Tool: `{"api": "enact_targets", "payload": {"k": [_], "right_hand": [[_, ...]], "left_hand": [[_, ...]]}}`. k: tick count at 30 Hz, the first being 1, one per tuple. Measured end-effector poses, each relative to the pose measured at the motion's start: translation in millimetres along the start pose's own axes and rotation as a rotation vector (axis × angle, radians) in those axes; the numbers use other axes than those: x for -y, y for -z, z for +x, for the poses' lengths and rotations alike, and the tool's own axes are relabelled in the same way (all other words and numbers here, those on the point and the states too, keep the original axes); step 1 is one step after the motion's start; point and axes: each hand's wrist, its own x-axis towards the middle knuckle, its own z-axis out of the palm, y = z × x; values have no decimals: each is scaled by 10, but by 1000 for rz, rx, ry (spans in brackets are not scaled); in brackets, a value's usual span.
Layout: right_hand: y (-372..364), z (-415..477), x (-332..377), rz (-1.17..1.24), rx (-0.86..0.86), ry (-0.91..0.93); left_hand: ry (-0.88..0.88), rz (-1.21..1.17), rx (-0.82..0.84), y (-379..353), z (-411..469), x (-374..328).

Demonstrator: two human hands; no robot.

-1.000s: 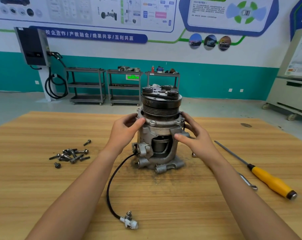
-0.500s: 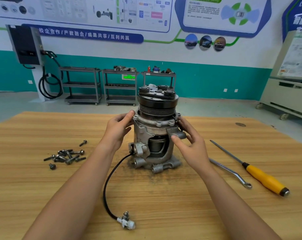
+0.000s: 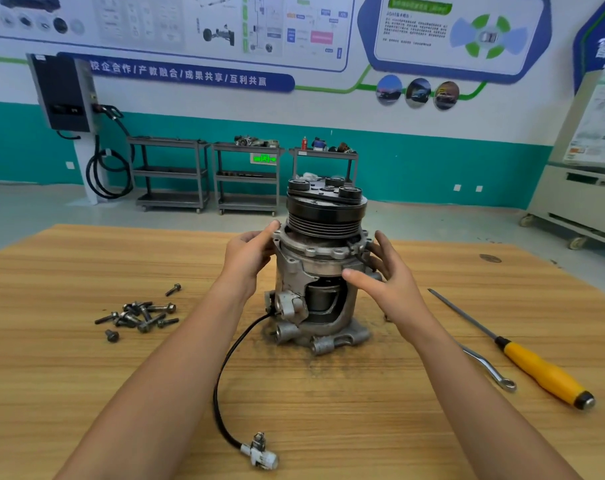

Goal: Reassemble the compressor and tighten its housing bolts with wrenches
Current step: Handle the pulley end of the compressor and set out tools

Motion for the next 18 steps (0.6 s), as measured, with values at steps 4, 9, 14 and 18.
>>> {"api": "enact_targets", "payload": {"k": [4,9,14,18], "right_hand": [[11,8,27,-28,40,2],[-3,-7,-33,-27,31,-16],[-27,-4,-17,9,13,-26],[-1,28,51,36,34,-40]], "left_hand": [[94,-38,-38,-102,52,15],[103,-137,149,138,-48,81],[-69,23,245,143,-211,0],[-234,304,225,14,-250,-37]]}}
